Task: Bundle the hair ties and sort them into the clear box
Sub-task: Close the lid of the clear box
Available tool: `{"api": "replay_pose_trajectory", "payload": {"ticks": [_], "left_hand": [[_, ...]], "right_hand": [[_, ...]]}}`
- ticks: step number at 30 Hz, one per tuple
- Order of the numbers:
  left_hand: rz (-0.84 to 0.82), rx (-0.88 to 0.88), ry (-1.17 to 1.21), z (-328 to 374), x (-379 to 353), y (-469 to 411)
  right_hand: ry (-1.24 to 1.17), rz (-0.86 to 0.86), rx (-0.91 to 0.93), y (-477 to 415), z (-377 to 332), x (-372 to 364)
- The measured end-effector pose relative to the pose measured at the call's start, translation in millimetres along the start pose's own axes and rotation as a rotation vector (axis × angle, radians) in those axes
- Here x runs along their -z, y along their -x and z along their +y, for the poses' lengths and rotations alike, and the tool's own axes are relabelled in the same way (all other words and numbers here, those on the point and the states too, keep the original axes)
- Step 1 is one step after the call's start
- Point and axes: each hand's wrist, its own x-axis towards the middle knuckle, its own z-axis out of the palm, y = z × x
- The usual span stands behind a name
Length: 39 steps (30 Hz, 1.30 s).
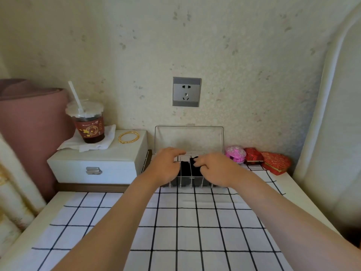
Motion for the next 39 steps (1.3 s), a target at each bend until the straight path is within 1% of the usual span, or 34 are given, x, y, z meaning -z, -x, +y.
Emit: {"api": "replay_pose_trajectory", "payload": {"ticks": [3,6,8,10,13,15,16,18,21,23,25,27,29,33,37,39], "left_hand": [[0.142,0.014,0.033,0.9,7.2,-3.3],[0.327,0.072,0.050,0.5,14.3,-11.1],[0.411,0.130,0.105,-2.7,18.9,-17.0],[0.405,0.194,0.245,-5.6,23.3,-22.1],[0.299,0.267,0.414,-8.3,25.6,-27.6],[0.264,0.271,0.451,-12.8,26.1,-31.3],[0.265,0.266,0.449,-12.6,27.5,-30.2],[0.294,0.232,0.363,-13.4,31.6,-26.7],[0.308,0.157,0.153,-12.6,39.2,-19.2],[0.260,0.138,0.036,-7.9,40.8,-11.5],[0.253,0.089,-0.097,-3.7,40.6,-2.0],[0.318,-0.027,-0.228,-4.2,38.9,7.1],[0.324,-0.096,-0.324,-10.1,36.3,13.1],[0.256,-0.049,-0.420,-15.6,30.1,30.5],[0.168,-0.163,-0.497,-18.4,22.5,49.8],[0.149,-0.197,-0.531,-24.6,18.2,53.7]], "right_hand": [[-0.156,0.090,-0.101,0.1,5.5,18.7],[-0.261,0.269,-0.182,-2.9,22.9,29.4],[-0.278,0.355,-0.244,-6.1,34.0,32.2],[-0.260,0.383,-0.297,-10.9,41.9,33.1],[-0.418,0.315,-0.353,-18.1,43.7,30.7],[-0.519,0.303,-0.385,-22.9,44.8,28.5],[-0.554,0.332,-0.394,-24.9,45.8,28.0],[-0.586,0.408,-0.398,-26.8,47.1,28.0],[-0.484,0.464,-0.369,-23.4,48.9,30.4],[-0.364,0.458,-0.324,-14.8,47.5,35.0],[-0.246,0.414,-0.265,-4.1,46.1,39.6],[-0.156,0.355,-0.211,6.5,45.4,42.9],[-0.075,0.282,-0.158,17.5,43.0,44.9],[0.026,0.203,-0.102,37.4,35.3,35.9],[0.157,0.138,-0.078,50.6,29.9,16.3],[0.209,0.136,-0.083,53.1,29.8,10.1]]}}
